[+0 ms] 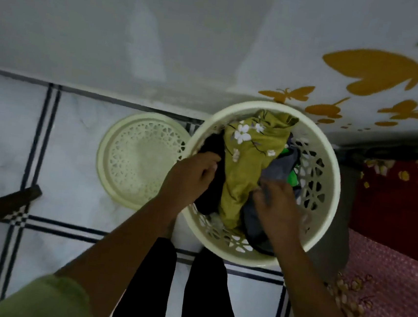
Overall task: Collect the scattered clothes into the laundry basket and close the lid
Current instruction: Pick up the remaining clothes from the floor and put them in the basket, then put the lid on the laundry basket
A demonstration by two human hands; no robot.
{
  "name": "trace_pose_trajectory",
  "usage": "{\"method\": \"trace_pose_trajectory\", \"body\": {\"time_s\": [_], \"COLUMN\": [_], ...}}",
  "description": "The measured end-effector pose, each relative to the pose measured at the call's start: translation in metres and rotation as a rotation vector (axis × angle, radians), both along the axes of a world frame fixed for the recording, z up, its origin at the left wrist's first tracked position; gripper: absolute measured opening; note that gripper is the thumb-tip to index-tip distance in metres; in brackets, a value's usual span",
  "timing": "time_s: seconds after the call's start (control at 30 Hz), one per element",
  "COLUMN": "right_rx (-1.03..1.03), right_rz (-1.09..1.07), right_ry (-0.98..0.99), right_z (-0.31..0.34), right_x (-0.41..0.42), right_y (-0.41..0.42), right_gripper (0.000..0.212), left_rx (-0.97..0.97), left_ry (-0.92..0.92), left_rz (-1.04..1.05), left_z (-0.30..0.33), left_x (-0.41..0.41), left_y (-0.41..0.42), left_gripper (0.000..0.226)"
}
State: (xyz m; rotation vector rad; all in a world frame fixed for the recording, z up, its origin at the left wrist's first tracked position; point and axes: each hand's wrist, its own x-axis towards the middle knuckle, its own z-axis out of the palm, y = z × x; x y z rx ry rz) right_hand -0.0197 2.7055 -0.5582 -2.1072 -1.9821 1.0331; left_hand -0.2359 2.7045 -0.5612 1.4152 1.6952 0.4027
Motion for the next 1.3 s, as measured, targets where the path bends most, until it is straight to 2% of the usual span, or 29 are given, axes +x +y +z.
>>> {"method": "trace_pose_trajectory", "body": {"time_s": [0.07, 0.13, 0.23, 0.3, 0.33, 0.4, 0.47, 0.57, 0.63, 0.73, 0.83, 0.9, 0.93, 1.03, 1.13, 1.17, 1.2, 1.27, 1.3], "right_rx": [0.054, 0.001, -0.214, -0.332, -0.368, -0.376, -0.218, -0.050, 0.005, -0.016, 0.071, 0.136, 0.130, -0.089, -0.128, -0.139, -0.133, -0.145, -0.180], "right_rz": [-0.068, -0.031, 0.272, 0.472, 0.565, 0.749, 0.906, 1.049, 1.155, 1.245, 1.131, 0.974, 0.868, 0.475, 0.035, -0.119, -0.223, -0.402, -0.488], "right_ry": [0.125, 0.229, 0.235, 0.221, 0.189, 0.049, -0.150, -0.486, -0.536, -0.437, -0.212, -0.054, 0.030, 0.258, 0.434, 0.513, 0.563, 0.627, 0.661], "right_z": [0.033, 0.047, 0.019, -0.029, -0.060, -0.128, -0.206, -0.297, -0.335, -0.342, -0.300, -0.251, -0.222, -0.126, -0.038, -0.006, 0.021, 0.061, 0.073], "right_x": [-0.038, -0.088, -0.160, -0.195, -0.210, -0.224, -0.234, -0.244, -0.237, -0.237, -0.252, -0.266, -0.273, -0.284, -0.276, -0.259, -0.239, -0.194, -0.168], "right_y": [-0.023, -0.049, -0.092, -0.114, -0.122, -0.128, -0.136, -0.140, -0.142, -0.138, -0.145, -0.147, -0.145, -0.121, -0.086, -0.072, -0.061, -0.048, -0.044], "right_gripper": [0.036, 0.039, 0.040, 0.051, 0.051, 0.034, 0.017, 0.011, 0.021, 0.036, 0.032, 0.015, 0.009, 0.030, 0.027, 0.024, 0.022, 0.020, 0.020], "left_rx": [0.086, 0.007, -0.221, -0.376, -0.444, -0.516, -0.563, -0.557, -0.526, -0.471, -0.559, -0.597, -0.608, -0.659, -0.693, -0.706, -0.703, -0.705, -0.701], "left_ry": [-0.021, 0.029, 0.205, 0.219, 0.206, 0.167, 0.103, -0.004, 0.019, 0.051, 0.037, 0.065, 0.054, -0.088, -0.305, -0.341, -0.361, -0.276, -0.265], "left_rz": [0.226, 0.394, 0.471, 0.527, 0.566, 0.652, 0.796, 0.951, 0.935, 0.930, 0.959, 0.906, 0.897, 0.951, 1.201, 1.260, 1.310, 1.389, 1.417], "left_z": [0.017, 0.012, -0.033, -0.075, -0.097, -0.138, -0.187, -0.249, -0.273, -0.283, -0.260, -0.229, -0.213, -0.159, -0.111, -0.089, -0.073, -0.045, -0.030], "left_x": [-0.027, -0.060, -0.103, -0.123, -0.131, -0.142, -0.155, -0.168, -0.172, -0.180, -0.181, -0.180, -0.181, -0.180, -0.185, -0.186, -0.191, -0.202, -0.202], "left_y": [-0.034, -0.077, -0.148, -0.189, -0.207, -0.226, -0.245, -0.257, -0.260, -0.273, -0.286, -0.287, -0.289, -0.283, -0.268, -0.254, -0.245, -0.218, -0.202], "left_gripper": [0.026, 0.019, 0.014, 0.013, 0.012, 0.012, 0.014, 0.019, 0.017, 0.015, 0.016, 0.018, 0.019, 0.027, 0.023, 0.033, 0.057, 0.120, 0.130]}}
